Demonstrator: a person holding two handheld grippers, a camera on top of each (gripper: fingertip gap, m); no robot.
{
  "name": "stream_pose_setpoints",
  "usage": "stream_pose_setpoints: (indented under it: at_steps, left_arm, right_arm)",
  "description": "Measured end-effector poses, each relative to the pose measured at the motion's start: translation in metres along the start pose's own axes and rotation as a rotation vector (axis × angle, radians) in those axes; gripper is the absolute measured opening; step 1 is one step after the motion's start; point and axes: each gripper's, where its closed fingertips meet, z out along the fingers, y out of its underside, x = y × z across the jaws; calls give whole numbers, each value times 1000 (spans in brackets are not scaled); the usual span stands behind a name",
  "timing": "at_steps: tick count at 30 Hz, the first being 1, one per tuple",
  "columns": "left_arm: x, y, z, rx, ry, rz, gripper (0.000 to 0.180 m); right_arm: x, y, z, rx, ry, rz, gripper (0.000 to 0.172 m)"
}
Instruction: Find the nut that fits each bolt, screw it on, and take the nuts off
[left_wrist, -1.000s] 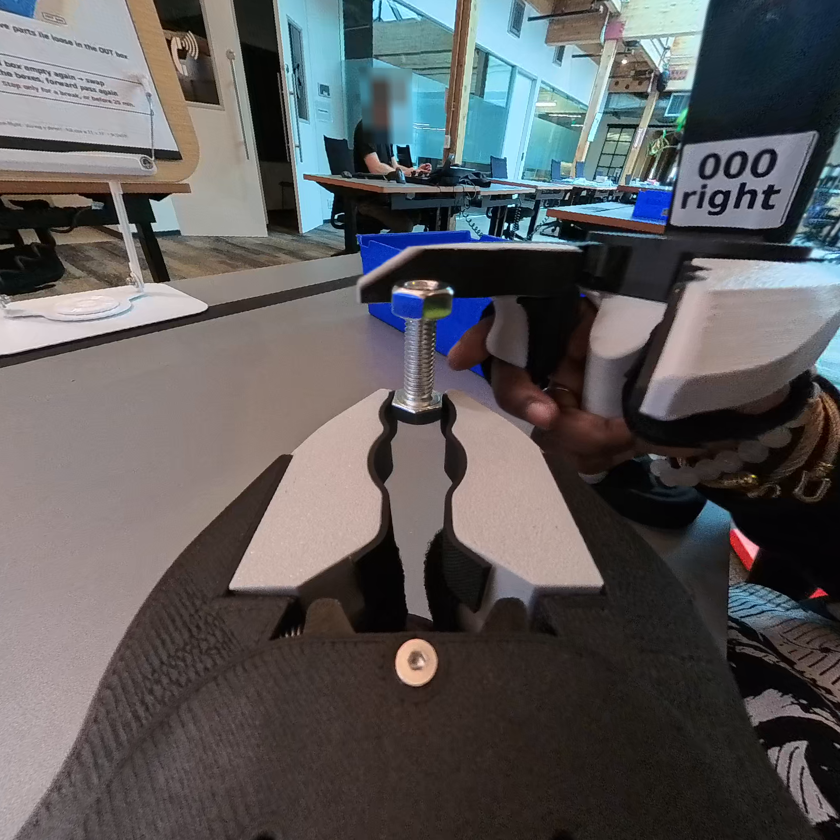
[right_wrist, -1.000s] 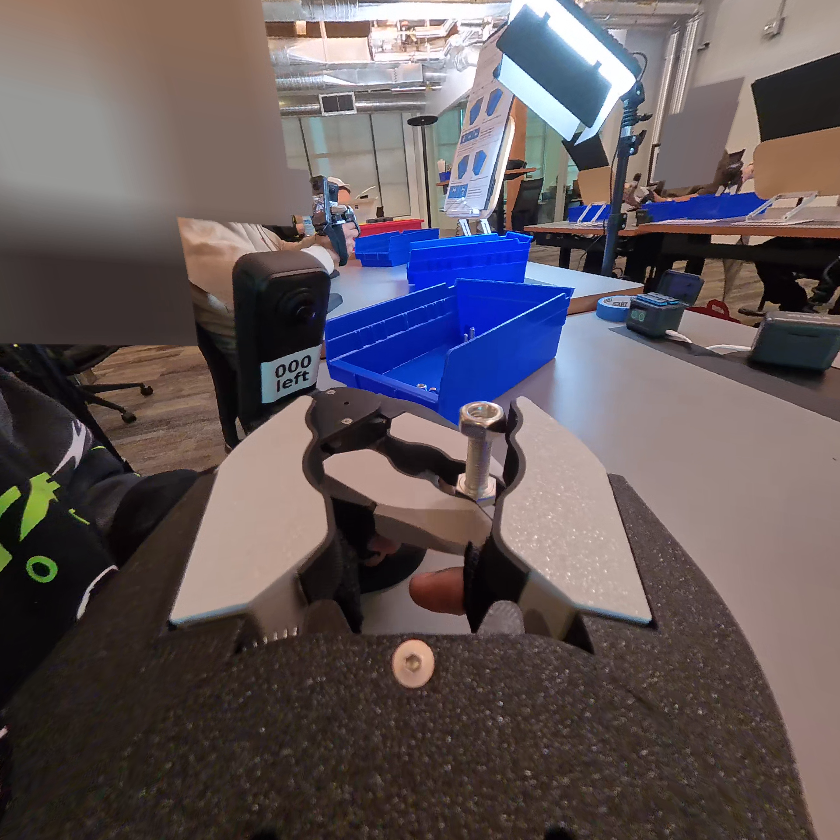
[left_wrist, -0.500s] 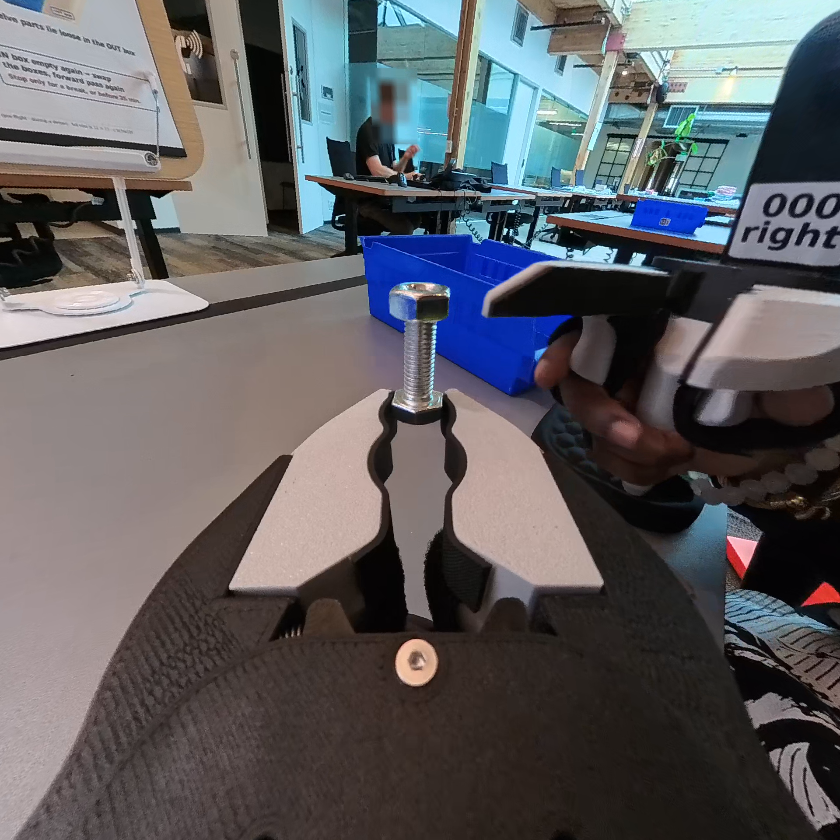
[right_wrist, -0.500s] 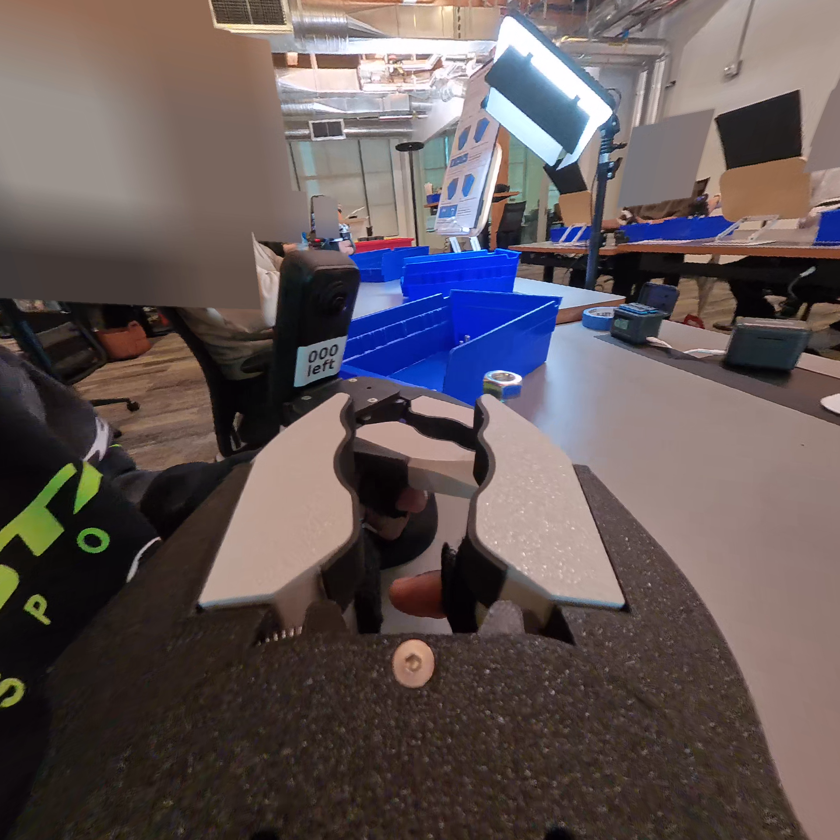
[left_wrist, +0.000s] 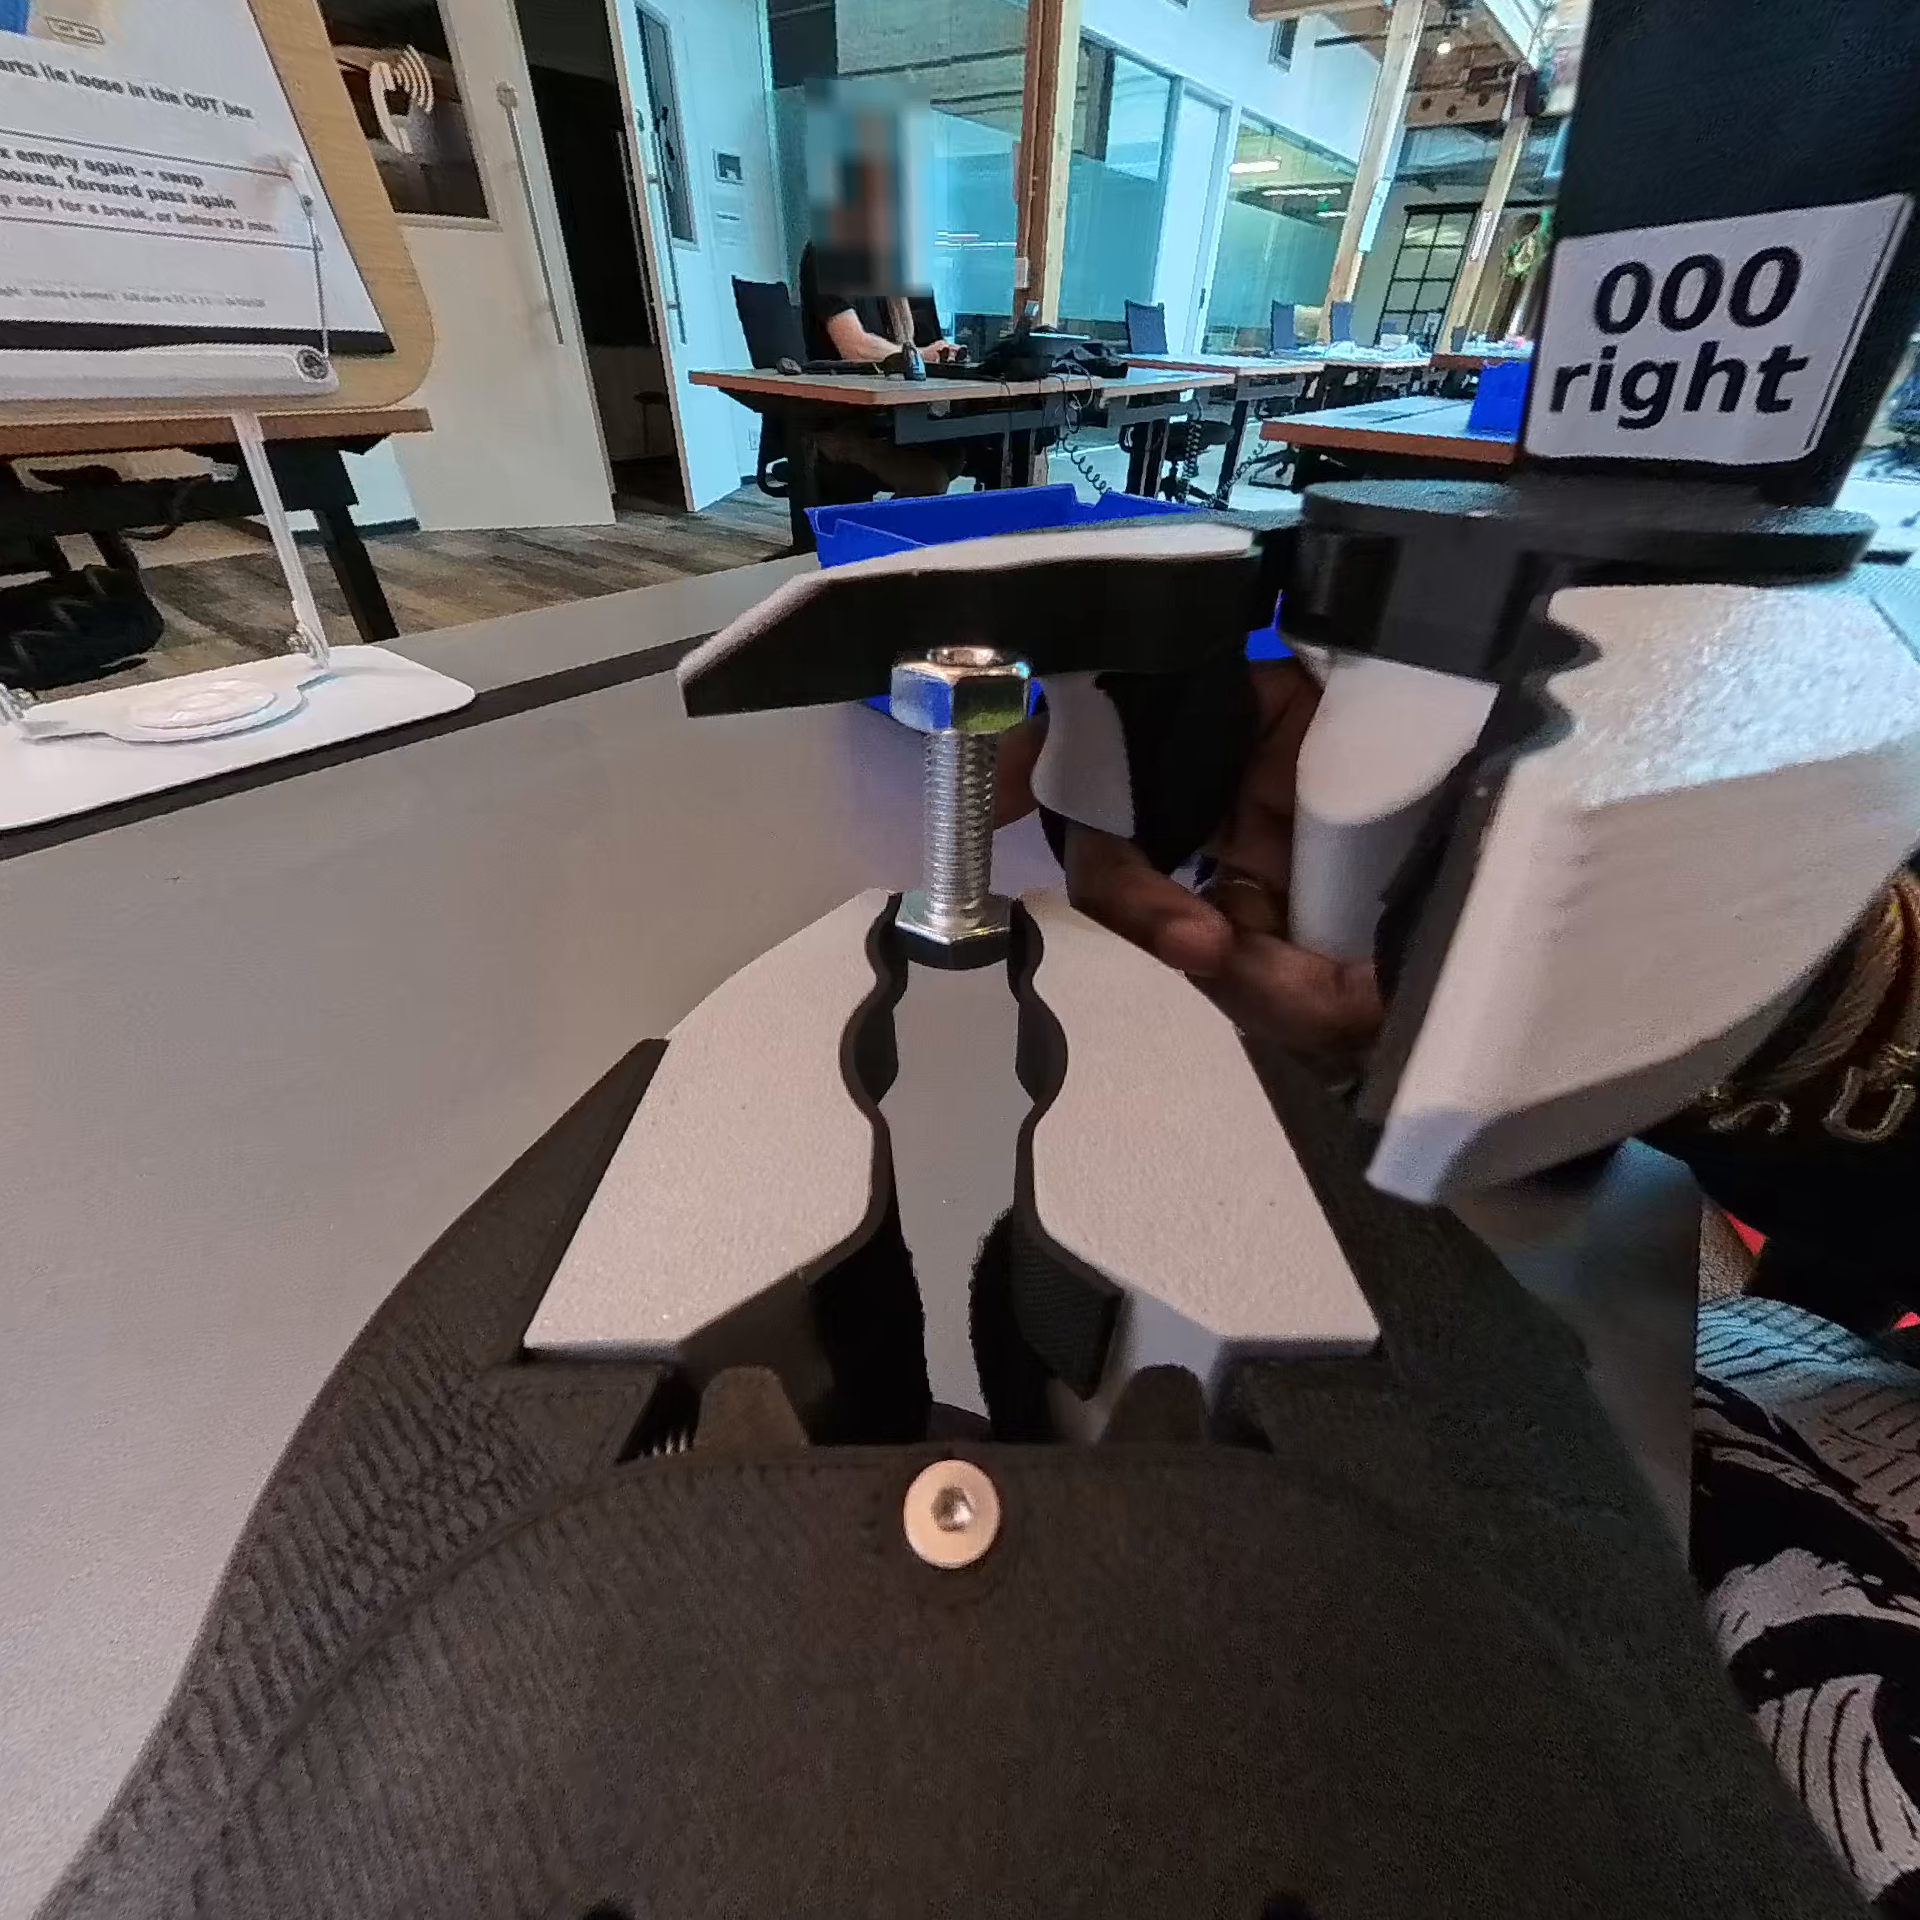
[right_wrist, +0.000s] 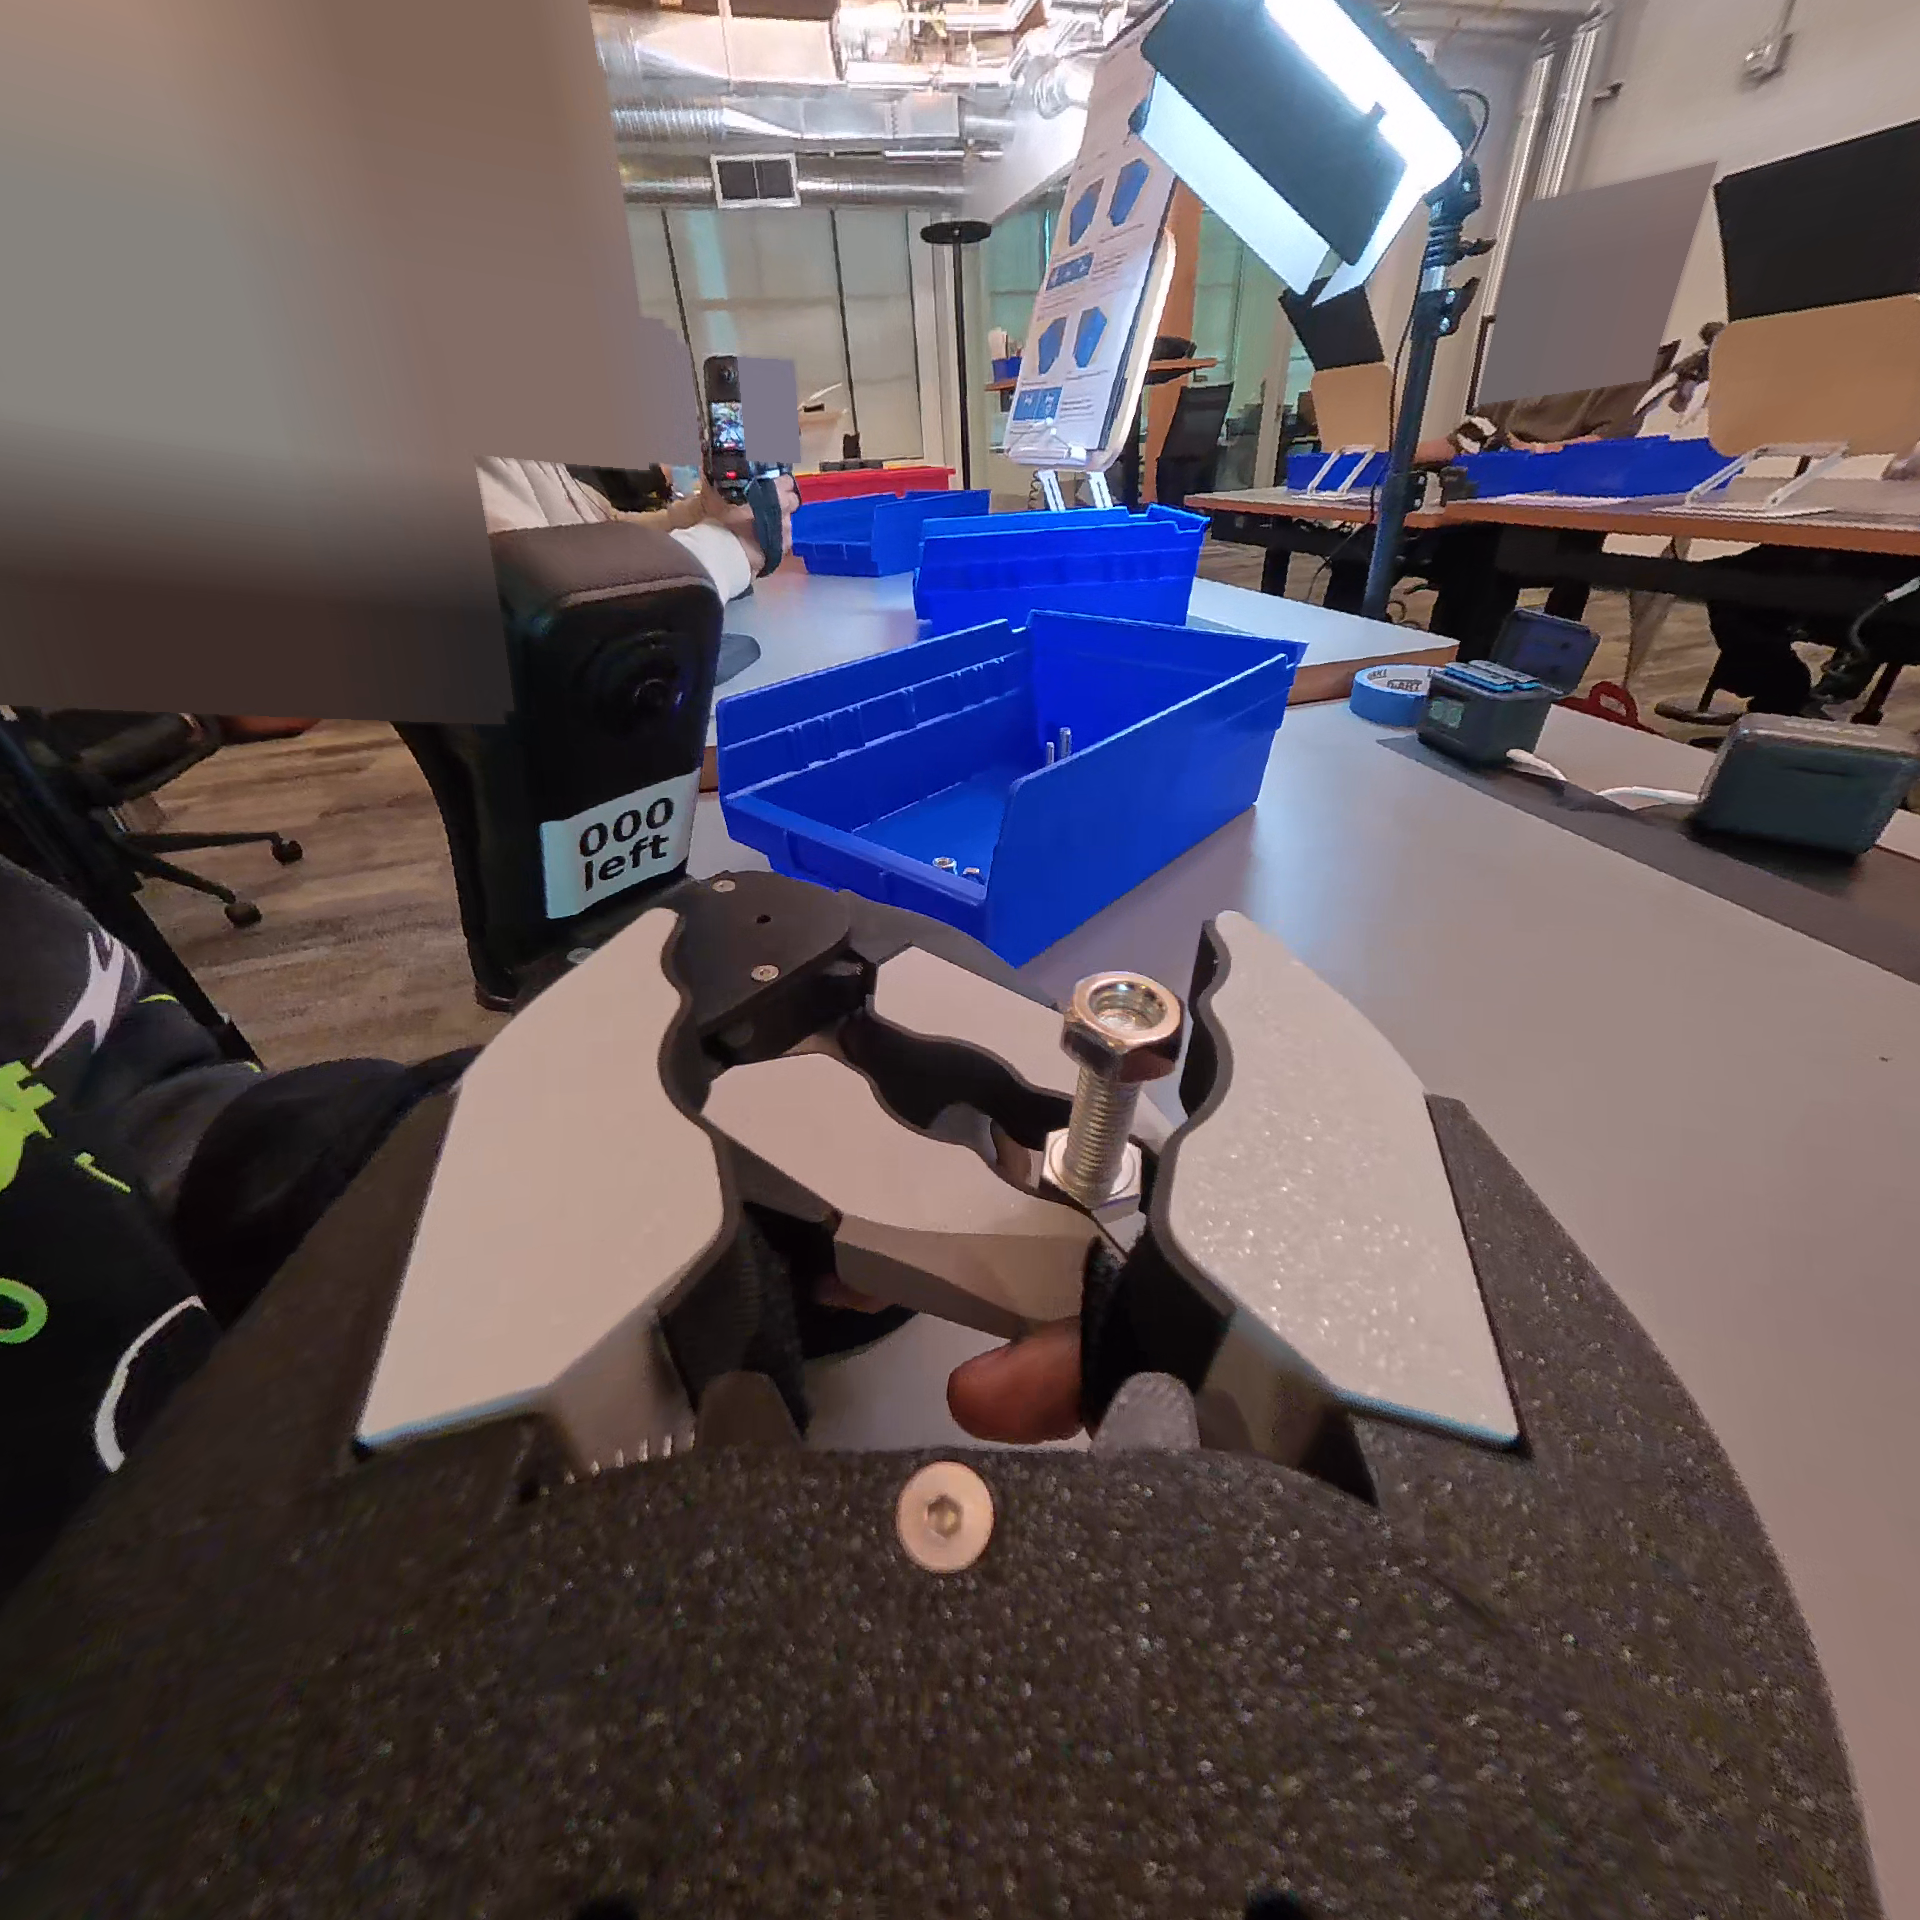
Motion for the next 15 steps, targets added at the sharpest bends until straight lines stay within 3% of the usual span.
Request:
stream_pose_setpoints:
  at_steps: [13, 15]
  left_arm:
    - [-4, -2, -1, 15, -2, -46, 18]
    - [-5, -2, -1, 17, -2, -51, 18]
  right_arm:
    - [-7, 0, -24, 41, 82, -25, 81]
    - [-14, -1, -31, 54, 67, -35, 64]
